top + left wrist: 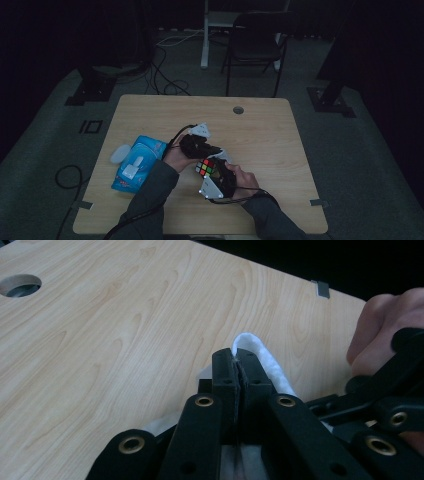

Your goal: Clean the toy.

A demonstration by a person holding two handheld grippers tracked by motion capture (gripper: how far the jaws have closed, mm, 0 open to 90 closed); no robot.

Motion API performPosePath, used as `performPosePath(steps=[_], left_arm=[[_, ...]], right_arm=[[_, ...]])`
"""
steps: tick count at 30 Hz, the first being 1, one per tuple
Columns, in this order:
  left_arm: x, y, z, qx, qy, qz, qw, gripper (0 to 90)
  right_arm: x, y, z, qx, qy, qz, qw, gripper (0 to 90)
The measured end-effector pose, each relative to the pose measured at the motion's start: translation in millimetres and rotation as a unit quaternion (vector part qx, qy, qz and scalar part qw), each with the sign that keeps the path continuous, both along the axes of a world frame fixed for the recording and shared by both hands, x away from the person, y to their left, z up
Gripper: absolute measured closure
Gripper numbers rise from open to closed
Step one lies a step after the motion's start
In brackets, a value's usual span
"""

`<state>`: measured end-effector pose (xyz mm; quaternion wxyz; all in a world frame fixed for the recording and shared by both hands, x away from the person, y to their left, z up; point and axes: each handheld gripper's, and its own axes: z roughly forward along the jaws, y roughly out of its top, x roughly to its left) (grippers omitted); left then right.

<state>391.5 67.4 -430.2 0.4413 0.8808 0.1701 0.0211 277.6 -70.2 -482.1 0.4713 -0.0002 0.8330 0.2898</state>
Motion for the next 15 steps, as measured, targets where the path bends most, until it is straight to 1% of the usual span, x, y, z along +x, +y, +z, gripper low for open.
performPosePath(steps=[2, 3, 4, 6, 8, 9, 11, 12, 13, 15], left_arm=[[0.9, 2.1, -0.6, 0.005, 0.0, 0.003, 1.0, 89.1], [2.7, 5.2, -2.1, 0.01, 0.0, 0.008, 0.9999, 89.2], [2.7, 5.2, -2.1, 0.01, 0.0, 0.008, 0.9999, 89.2], [4.7, 8.3, -3.1, 0.014, 0.0, 0.017, 0.9998, 89.2], [6.7, 11.0, -3.6, 0.016, 0.001, 0.021, 0.9997, 89.2], [8.8, 13.5, -4.4, 0.019, 0.002, 0.03, 0.9994, 89.2], [9.9, 15.2, -4.9, 0.018, 0.003, 0.034, 0.9992, 89.2], [10.7, 16.1, -5.0, 0.02, 0.002, 0.036, 0.9992, 89.2], [11.0, 16.5, -5.0, 0.022, 0.002, 0.039, 0.999, 89.3], [10.6, 15.4, -4.4, 0.024, 0.001, 0.04, 0.9989, 89.3]], right_arm=[[-0.5, -0.4, 0.7, 0.002, 0.0, 0.0, 1.0, 34.1], [-0.4, -1.0, 1.4, 0.002, -0.001, 0.001, 1.0, 34.1], [-0.4, -1.0, 1.4, 0.002, -0.001, 0.001, 1.0, 34.1], [0.1, -1.9, 1.8, 0.004, 0.001, 0.001, 1.0, 34.1], [0.3, -1.9, 1.4, 0.003, 0.001, 0.0, 1.0, 34.1], [0.1, -1.8, 1.3, 0.002, 0.001, 0.001, 1.0, 34.1], [0.1, -1.9, 1.3, 0.002, 0.002, 0.001, 1.0, 34.1], [-0.3, -1.8, 1.2, 0.001, 0.0, 0.001, 1.0, 34.1], [-1.4, -0.8, 0.8, -0.005, -0.004, 0.001, 1.0, 34.1], [-1.8, 0.2, 0.6, -0.007, -0.006, 0.001, 1.0, 34.1]])
